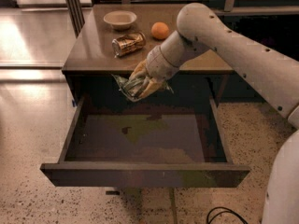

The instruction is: Pick green jalapeno chip bag from top drawer and place on counter

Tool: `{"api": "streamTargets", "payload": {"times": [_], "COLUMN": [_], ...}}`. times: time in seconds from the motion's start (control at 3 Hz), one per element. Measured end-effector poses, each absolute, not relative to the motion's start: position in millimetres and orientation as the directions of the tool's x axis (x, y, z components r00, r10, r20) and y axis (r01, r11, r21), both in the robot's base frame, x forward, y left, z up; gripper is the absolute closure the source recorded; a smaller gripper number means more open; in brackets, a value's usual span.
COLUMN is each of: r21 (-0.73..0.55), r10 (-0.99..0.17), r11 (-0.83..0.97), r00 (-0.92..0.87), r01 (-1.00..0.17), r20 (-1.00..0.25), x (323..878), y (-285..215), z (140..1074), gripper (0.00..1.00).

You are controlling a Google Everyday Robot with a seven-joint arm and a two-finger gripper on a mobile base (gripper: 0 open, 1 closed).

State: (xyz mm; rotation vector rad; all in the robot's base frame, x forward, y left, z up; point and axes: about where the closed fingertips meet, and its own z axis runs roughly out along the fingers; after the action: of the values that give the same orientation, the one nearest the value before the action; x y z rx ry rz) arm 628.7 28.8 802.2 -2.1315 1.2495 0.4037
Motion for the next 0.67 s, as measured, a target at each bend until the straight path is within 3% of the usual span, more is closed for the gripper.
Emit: {"api": "streamTargets", "payload": {"times": [0.67], "r21": [-0.393], "r10": [-0.675], "r11": [-0.351], "r00": [0.521], "r01": [-0.85], "r20": [-0.522], "x": [632.6], "y": [25.7], "z": [849.8], "gripper": [1.0]}}
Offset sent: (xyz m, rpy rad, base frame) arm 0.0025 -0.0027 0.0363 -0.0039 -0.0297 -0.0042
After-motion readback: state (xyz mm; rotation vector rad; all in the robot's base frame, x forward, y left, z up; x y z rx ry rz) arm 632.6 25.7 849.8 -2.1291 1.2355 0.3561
